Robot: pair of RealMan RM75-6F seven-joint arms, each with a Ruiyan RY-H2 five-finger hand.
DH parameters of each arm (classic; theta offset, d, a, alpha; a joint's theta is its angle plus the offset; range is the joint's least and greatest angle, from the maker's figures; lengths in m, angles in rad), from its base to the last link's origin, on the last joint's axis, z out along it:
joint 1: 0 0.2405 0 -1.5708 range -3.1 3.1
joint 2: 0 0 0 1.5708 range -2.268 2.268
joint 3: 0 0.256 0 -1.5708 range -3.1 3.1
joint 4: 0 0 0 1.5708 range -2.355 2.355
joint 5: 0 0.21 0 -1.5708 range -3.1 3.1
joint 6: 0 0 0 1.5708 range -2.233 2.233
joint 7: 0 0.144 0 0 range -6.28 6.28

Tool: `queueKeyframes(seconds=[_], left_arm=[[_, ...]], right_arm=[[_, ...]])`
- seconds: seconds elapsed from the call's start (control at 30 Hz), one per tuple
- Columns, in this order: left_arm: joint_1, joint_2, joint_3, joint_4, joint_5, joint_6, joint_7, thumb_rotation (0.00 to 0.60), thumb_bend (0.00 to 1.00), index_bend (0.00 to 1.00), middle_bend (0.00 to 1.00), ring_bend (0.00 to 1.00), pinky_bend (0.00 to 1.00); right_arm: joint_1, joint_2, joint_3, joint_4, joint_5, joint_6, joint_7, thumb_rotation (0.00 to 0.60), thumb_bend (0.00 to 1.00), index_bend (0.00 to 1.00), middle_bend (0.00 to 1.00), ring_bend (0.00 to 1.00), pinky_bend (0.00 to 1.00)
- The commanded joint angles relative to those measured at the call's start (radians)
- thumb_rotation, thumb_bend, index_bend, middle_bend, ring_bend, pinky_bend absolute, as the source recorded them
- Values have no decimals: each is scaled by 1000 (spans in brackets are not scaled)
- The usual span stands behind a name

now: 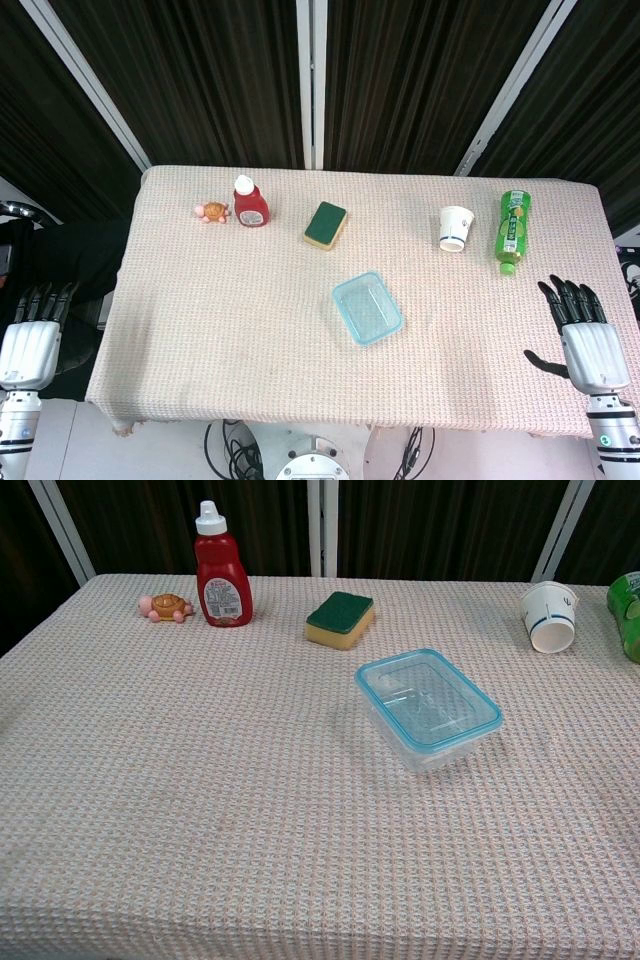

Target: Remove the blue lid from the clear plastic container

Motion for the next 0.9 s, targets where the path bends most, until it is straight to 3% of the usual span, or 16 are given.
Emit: queueKeyframes(seconds=[0.03,0.6,0.9], left_arm=[[-3,4,4,-11,-6,-14,3,600,0,61,85,0,0],[24,76,17,-129,14,28,45,600,0,62,85,0,0],[28,73,18,-131,17,33,48,600,0,62,85,0,0]], right_arm=[[11,-1,4,-1,9,-18,-7,600,26,0,0,0,0],[47,-5,2,48,-2,-65,58,600,26,0,0,0,0],[221,-80,45,136,1,-282,91,600,40,0,0,0,0]])
